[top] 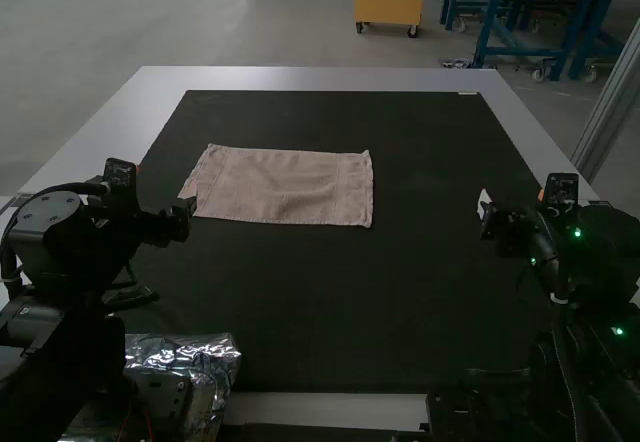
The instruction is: Fold the towel.
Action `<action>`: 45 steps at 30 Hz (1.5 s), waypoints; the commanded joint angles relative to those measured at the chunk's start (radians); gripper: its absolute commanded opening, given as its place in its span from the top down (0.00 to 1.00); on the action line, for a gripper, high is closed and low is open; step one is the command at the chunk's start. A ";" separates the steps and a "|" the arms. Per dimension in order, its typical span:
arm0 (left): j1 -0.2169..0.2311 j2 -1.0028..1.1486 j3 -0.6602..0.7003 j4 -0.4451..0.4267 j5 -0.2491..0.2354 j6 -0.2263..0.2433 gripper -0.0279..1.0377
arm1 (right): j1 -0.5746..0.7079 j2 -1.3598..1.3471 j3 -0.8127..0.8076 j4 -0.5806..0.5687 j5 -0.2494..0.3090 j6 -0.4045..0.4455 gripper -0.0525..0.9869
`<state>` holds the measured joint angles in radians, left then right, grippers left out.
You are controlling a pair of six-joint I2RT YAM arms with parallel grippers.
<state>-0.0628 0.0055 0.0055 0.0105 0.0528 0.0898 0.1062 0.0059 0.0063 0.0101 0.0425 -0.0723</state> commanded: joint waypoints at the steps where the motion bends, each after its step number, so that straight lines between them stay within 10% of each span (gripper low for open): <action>1: 0.004 -0.006 -0.006 0.005 -0.002 0.008 0.07 | -0.013 -0.006 -0.006 0.004 0.013 -0.006 0.06; 22: 0.004 -0.006 -0.006 0.002 -0.002 0.011 0.07 | -0.013 -0.006 -0.005 0.007 -0.001 -0.066 0.06; 25: 0.001 -0.006 -0.006 0.009 -0.002 0.051 0.07 | -0.007 -0.006 -0.006 0.033 -0.006 -0.213 0.06; 33: 0.003 -0.006 -0.006 0.089 -0.041 0.281 0.07 | -0.003 -0.006 -0.006 0.179 -0.009 -0.248 0.06; 37: 0.004 -0.006 -0.006 0.200 -0.051 0.274 0.07 | -0.003 -0.006 -0.006 0.245 -0.004 -0.340 0.06; 41: 0.008 -0.006 0.004 0.333 -0.160 0.277 0.07 | -0.016 -0.006 -0.003 0.415 0.106 -0.360 0.06; 45: 0.008 -0.002 0.102 0.253 -0.191 0.275 0.07 | -0.034 -0.003 0.050 0.521 0.123 -0.379 0.06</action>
<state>-0.0628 0.0055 0.0265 0.2691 -0.0792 0.3508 0.0940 0.0063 0.0128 0.5056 0.1162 -0.4156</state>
